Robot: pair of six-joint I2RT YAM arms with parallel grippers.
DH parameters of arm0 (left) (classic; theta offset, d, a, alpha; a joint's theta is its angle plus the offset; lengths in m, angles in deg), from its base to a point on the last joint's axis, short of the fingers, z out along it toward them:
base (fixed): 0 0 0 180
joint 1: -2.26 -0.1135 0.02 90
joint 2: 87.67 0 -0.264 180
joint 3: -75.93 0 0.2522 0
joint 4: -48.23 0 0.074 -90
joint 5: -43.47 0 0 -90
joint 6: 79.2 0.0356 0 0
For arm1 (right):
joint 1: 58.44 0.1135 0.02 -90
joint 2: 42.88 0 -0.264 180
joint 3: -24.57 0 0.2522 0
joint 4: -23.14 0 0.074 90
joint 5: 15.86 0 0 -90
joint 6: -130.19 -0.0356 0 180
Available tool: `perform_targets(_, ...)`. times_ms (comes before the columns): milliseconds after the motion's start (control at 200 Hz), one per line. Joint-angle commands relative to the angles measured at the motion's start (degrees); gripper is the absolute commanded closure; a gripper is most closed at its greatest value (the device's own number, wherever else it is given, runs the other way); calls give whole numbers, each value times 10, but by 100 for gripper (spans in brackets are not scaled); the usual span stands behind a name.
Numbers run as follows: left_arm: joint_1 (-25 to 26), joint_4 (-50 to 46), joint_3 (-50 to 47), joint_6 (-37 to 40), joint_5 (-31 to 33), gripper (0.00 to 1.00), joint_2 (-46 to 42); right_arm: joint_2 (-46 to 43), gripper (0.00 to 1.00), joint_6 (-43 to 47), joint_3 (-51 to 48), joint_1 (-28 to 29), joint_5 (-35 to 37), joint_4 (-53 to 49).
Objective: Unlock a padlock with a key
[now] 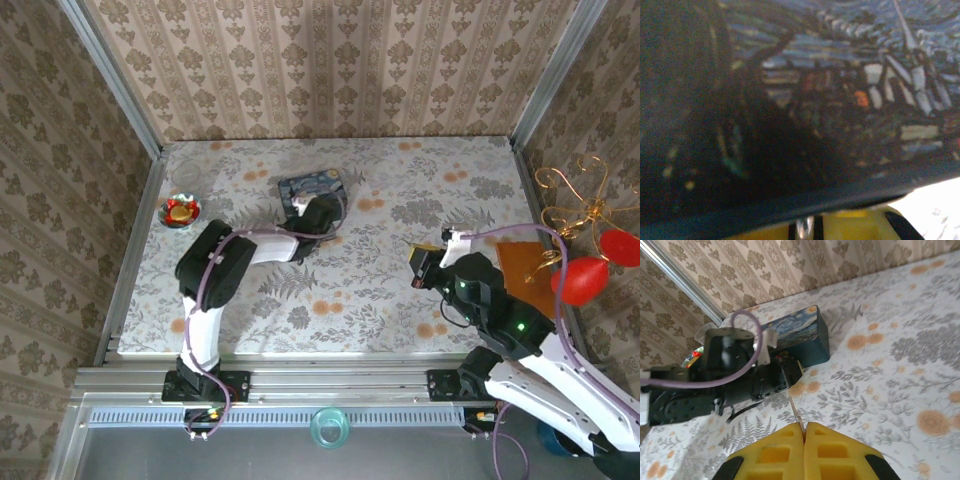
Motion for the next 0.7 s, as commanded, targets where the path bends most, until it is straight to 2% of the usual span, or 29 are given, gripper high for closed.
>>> perform_targets(0, 1, 33, -75, 9, -16, 97, -78, 29, 100, -83, -20, -1, -35, 49)
perform_targets(175, 6, 42, -198, -9, -30, 97, -176, 92, 100, -159, -46, 2, -64, 109)
perform_targets(315, 30, 37, -247, -16, -43, 96, -229, 134, 100, -189, -53, 10, -68, 134)
perform_targets(565, 78, 60, -273, 15, -85, 90, -246, 151, 100, -218, -58, 15, -65, 142)
perform_targets(695, 81, 141, -319, 18, -113, 87, -244, 149, 100, -225, -60, 17, -67, 135)
